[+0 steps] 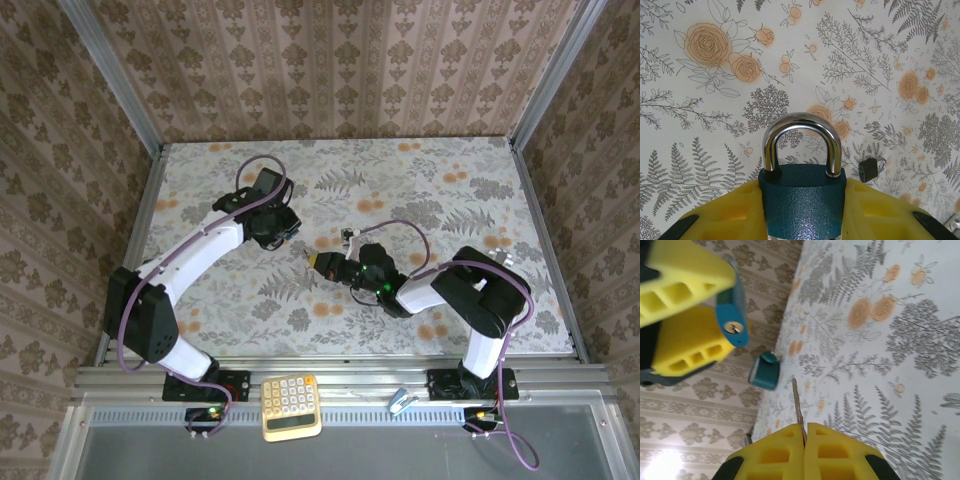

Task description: Unlock with the key

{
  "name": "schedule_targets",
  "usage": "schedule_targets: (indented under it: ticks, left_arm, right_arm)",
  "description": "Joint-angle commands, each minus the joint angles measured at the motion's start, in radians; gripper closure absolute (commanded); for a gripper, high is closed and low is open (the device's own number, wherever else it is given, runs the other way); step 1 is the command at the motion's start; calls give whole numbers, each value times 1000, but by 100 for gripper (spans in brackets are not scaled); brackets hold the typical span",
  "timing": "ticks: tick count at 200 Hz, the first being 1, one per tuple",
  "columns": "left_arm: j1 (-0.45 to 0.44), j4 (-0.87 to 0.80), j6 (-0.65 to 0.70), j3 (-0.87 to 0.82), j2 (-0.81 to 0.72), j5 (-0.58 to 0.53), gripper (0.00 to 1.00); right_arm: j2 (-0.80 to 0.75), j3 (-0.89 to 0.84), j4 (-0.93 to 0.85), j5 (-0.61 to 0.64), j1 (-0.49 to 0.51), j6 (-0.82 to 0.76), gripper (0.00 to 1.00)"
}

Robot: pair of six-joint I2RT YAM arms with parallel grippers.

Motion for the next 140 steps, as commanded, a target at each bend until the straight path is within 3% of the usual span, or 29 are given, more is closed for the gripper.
schedule_targets:
  ticks: [1,140]
  left_arm:
    - [-1,-9,20,-12,-3,9,71]
    - [-33,-2,11,-4,28,32,71]
  right_arm:
    - [22,4,139,-18,5,63,100]
    - [58,80,101,-7,2,72,100]
